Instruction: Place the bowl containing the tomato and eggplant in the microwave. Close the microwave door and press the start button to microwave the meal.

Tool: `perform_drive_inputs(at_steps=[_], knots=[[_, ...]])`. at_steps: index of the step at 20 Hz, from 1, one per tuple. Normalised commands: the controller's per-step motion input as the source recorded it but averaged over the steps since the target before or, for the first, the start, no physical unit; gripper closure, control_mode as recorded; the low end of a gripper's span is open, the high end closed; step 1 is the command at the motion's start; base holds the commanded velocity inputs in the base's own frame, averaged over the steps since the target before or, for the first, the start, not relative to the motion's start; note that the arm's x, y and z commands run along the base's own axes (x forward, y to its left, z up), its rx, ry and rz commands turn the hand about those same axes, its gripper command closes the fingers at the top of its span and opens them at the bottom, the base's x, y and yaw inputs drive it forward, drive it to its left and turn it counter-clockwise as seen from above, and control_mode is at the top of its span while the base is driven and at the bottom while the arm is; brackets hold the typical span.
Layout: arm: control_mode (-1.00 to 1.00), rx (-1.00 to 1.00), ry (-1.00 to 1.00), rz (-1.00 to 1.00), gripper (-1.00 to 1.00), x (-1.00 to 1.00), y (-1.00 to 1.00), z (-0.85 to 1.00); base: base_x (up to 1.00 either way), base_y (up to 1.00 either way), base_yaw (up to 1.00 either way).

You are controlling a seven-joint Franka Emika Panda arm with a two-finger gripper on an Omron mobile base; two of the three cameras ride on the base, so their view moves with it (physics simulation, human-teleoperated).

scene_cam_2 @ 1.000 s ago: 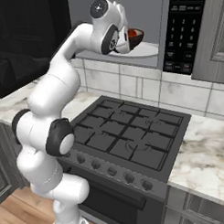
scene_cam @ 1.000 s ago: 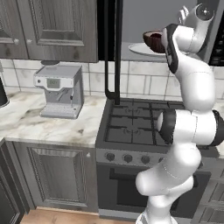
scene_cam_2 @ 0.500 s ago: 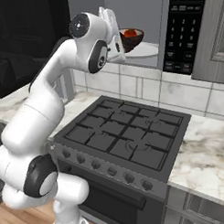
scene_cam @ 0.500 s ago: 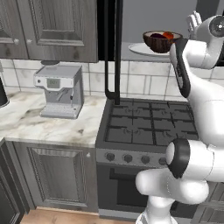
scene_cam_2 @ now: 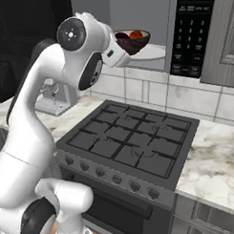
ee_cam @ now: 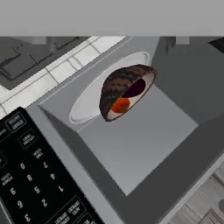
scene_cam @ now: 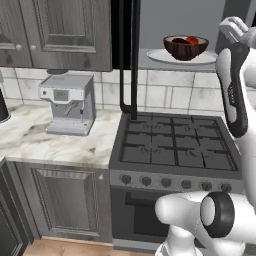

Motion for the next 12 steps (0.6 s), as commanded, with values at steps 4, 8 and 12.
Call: perform_drive_inputs(at_steps=[4,8,12], knots=[[-1.0,-0.65,0.24,0.47,-1.0,-1.0,0.38,0.0,0.0,0.0,0.0],[-1.0,-0.69,0.29,0.44,-1.0,-1.0,0.48,0.0,0.0,0.0,0.0],[-1.0,-0.66,0.2,0.31,-1.0,-1.0,0.58,0.0,0.0,0.0,0.0]])
